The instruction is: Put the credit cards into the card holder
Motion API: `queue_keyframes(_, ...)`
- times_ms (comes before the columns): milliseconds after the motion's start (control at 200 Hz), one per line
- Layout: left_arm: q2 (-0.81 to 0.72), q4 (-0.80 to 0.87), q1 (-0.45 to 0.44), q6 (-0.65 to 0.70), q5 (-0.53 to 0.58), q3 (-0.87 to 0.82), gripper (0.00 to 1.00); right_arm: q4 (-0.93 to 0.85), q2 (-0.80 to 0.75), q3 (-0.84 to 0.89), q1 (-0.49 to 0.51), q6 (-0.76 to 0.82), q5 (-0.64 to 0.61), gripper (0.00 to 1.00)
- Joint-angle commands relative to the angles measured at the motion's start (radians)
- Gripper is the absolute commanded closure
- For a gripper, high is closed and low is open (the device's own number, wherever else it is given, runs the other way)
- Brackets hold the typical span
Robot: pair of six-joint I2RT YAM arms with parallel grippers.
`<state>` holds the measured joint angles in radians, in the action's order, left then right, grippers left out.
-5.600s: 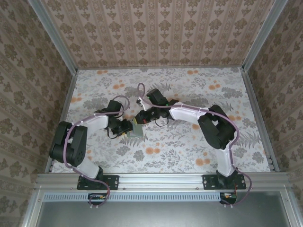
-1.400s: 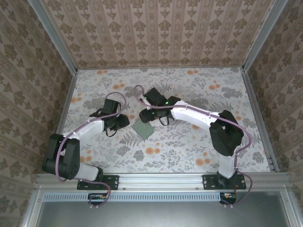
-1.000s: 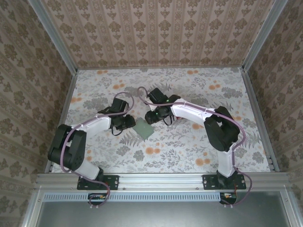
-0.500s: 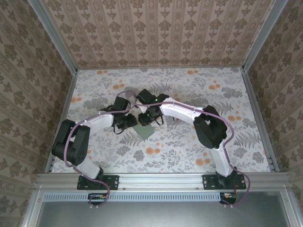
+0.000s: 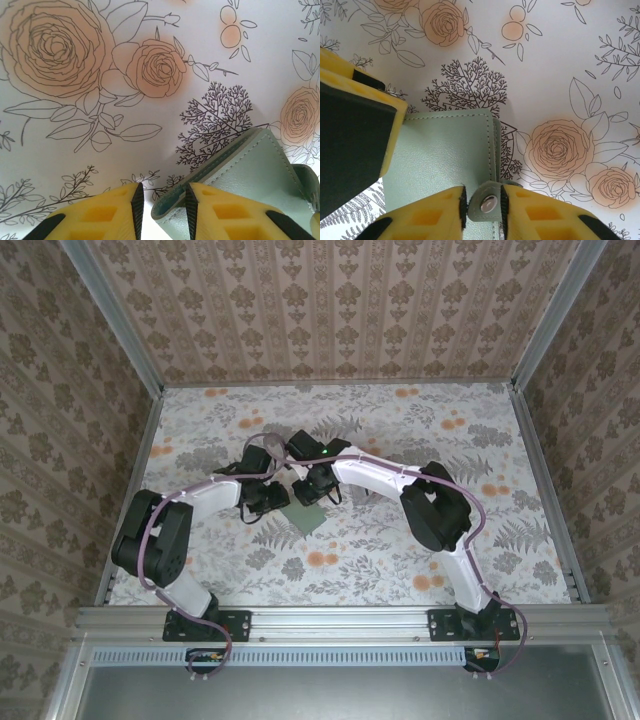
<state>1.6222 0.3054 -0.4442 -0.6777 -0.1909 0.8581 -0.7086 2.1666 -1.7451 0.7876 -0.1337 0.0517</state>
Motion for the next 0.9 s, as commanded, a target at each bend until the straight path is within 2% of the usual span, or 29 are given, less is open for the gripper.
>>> queue_keyframes(0, 0.008, 0.014, -0.005, -0.002, -0.013, 0.021, 0.68, -0.034, 0.018, -0.03, 0.017, 0.009, -0.029, 0.77)
queue_keyframes(175, 0.012, 0.018, -0.005, -0.001, -0.012, 0.024, 0.68, -0.035, 0.008, -0.022, 0.018, 0.008, -0.025, 0.87)
queue_keyframes(300, 0.017, 0.017, -0.019, 0.004, -0.018, 0.033, 0.68, -0.027, -0.014, -0.003, 0.016, 0.002, -0.014, 0.9)
queue_keyframes(555, 0.028, 0.026, -0.037, 0.021, -0.012, 0.067, 0.68, 0.043, -0.086, 0.091, -0.019, -0.041, 0.075, 0.91)
queue_keyframes(895, 0.126, -0.01, -0.055, 0.027, -0.055, 0.195, 0.68, 0.164, -0.185, 0.278, -0.071, -0.163, 0.215, 0.91)
